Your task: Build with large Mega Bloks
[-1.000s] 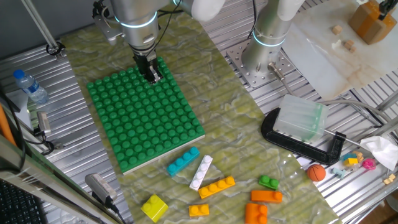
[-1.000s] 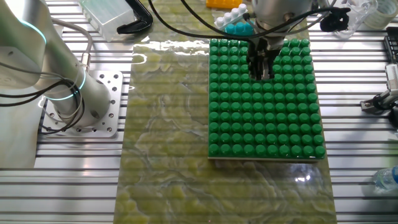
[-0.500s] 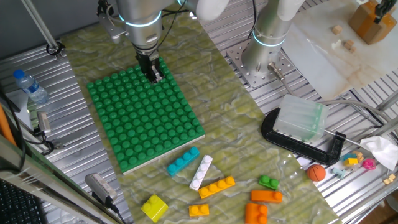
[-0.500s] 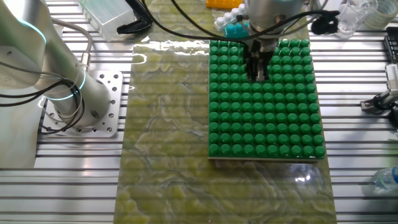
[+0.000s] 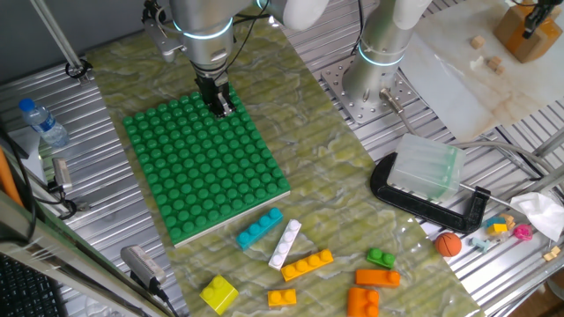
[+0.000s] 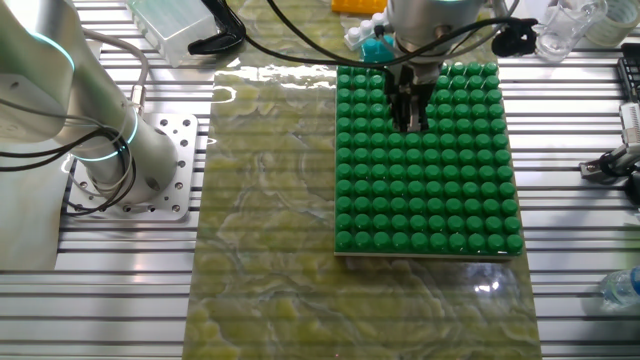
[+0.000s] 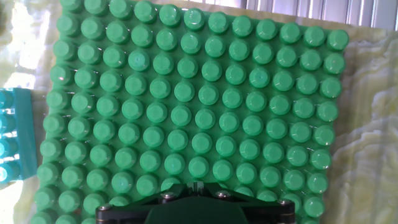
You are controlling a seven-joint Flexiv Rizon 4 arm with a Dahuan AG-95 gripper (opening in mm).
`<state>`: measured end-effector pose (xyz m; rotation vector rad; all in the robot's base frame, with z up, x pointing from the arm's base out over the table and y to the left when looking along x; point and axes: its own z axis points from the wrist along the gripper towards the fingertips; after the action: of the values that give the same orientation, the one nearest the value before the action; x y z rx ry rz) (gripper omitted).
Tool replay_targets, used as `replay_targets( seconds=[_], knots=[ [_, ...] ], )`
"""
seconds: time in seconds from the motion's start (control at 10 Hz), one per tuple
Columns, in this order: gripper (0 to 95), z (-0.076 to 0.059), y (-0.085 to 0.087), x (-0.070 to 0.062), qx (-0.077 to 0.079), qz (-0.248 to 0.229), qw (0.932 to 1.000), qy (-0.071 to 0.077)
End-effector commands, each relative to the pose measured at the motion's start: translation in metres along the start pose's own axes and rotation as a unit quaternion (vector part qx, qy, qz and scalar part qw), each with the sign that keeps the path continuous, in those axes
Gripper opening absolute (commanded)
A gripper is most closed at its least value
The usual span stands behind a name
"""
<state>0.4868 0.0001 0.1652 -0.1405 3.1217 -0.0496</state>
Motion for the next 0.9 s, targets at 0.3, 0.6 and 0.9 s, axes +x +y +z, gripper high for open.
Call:
replay_targets(
  seconds=[0.3, 0.6, 0.9],
  knots=[
    [0.0, 0.0005, -0.0006, 0.0036, 0.001, 0.003, 1.0000, 0.002],
    [0.0, 0.0005, -0.0005, 0.0036, -0.001, 0.006, 1.0000, 0.001],
    [0.0, 0.0009, 0.0002, 0.0034, -0.001, 0.006, 1.0000, 0.001]
  ],
)
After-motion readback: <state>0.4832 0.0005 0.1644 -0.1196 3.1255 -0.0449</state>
